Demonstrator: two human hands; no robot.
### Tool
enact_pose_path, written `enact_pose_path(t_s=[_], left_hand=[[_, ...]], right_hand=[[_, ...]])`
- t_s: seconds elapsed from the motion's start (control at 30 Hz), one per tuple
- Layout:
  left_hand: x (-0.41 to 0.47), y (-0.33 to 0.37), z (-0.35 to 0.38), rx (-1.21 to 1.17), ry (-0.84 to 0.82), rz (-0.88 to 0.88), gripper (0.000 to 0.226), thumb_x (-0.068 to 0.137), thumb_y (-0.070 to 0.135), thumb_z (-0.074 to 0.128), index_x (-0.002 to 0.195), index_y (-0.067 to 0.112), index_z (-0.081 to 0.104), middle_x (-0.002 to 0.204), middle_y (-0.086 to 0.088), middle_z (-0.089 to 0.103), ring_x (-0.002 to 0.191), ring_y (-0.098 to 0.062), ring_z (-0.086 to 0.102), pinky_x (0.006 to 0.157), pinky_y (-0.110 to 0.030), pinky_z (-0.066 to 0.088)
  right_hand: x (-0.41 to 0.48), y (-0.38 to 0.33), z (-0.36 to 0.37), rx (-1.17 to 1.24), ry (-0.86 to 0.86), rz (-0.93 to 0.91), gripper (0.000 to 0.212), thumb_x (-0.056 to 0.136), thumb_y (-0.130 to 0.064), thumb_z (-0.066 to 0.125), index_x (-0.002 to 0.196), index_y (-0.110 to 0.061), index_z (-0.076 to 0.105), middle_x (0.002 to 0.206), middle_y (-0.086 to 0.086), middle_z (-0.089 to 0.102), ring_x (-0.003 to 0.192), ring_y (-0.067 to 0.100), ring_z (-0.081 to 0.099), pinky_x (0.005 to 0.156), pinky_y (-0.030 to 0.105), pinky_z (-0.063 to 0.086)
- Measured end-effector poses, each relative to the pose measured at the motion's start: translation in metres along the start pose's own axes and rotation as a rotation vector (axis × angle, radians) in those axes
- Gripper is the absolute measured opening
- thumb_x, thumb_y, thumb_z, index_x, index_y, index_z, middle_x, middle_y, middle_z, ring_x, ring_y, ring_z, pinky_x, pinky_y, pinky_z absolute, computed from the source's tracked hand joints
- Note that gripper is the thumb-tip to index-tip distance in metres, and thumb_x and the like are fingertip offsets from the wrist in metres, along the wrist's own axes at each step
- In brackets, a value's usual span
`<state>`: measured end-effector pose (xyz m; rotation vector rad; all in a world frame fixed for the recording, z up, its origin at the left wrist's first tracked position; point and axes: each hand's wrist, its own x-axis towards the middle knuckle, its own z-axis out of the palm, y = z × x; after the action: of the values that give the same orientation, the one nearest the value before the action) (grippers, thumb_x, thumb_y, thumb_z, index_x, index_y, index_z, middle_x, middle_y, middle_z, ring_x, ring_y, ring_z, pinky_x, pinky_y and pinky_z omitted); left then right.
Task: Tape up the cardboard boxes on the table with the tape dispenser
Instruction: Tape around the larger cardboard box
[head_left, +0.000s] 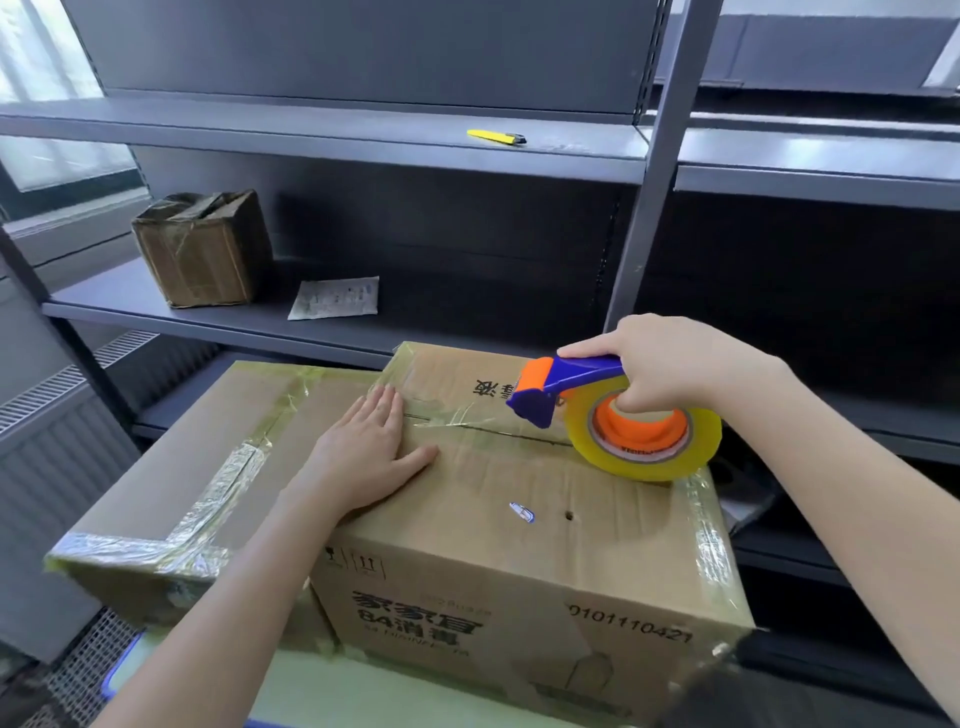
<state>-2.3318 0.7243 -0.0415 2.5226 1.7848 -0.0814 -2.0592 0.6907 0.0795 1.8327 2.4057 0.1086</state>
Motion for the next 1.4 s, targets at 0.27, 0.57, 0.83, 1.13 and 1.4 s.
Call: enact_pose_path(t_s=[0.27, 0.57, 0.83, 1.13, 1.4], left_hand=[[0.000, 0.055, 0.000, -0.053, 0.017, 0.223, 0.082, 0.094, 0.060, 0.024, 0.150, 0.008, -0.005, 0.158, -0.006, -0.010, 0.145, -0.012, -0.010, 0.113, -0.023, -0.009], [0.002, 0.061, 0.004, -0.020, -0.003, 0.223, 0.087, 0.091, 0.066, 0.020, 0.150, 0.007, -0.007, 0.157, -0.006, -0.012, 0.144, -0.013, -0.012, 0.114, -0.024, -0.010], [0.002, 0.059, 0.006, -0.027, 0.042, 0.221, 0.099, 0.078, 0.075, 0.008, 0.150, 0.009, -0.004, 0.158, -0.004, -0.009, 0.145, -0.011, -0.009, 0.110, -0.020, -0.011], [0.003, 0.059, 0.005, -0.069, 0.058, 0.209, 0.107, 0.067, 0.078, 0.002, 0.151, 0.011, -0.001, 0.159, -0.001, -0.006, 0.145, -0.008, -0.007, 0.108, -0.018, -0.010], [0.000, 0.059, 0.003, -0.093, 0.065, 0.203, 0.088, 0.088, 0.071, 0.020, 0.151, 0.014, -0.001, 0.159, 0.002, -0.006, 0.144, -0.007, -0.006, 0.110, -0.017, -0.007]], right_hand=[[0.006, -0.005, 0.001, -0.052, -0.013, -0.046, 0.067, 0.085, -0.026, 0.060, 0.140, -0.049, 0.030, 0.082, -0.016, 0.037, 0.083, 0.010, 0.043, 0.054, 0.021, 0.035], [0.010, -0.009, -0.001, -0.109, -0.056, -0.042, 0.068, 0.086, -0.028, 0.061, 0.143, -0.046, 0.027, 0.095, -0.014, 0.037, 0.085, 0.009, 0.037, 0.050, 0.020, 0.029], [0.003, 0.000, -0.008, -0.003, -0.118, -0.016, 0.070, 0.085, -0.028, 0.063, 0.142, -0.049, 0.027, 0.081, -0.019, 0.040, 0.070, 0.006, 0.043, 0.051, 0.019, 0.034], [-0.007, 0.007, -0.008, 0.074, -0.114, -0.015, 0.072, 0.085, -0.024, 0.064, 0.143, -0.045, 0.028, 0.071, -0.018, 0.037, 0.063, 0.006, 0.044, 0.051, 0.018, 0.033], [-0.018, 0.024, -0.008, 0.183, -0.121, -0.009, 0.074, 0.083, -0.021, 0.066, 0.143, -0.045, 0.031, 0.072, -0.017, 0.042, 0.061, 0.006, 0.046, 0.052, 0.017, 0.036]])
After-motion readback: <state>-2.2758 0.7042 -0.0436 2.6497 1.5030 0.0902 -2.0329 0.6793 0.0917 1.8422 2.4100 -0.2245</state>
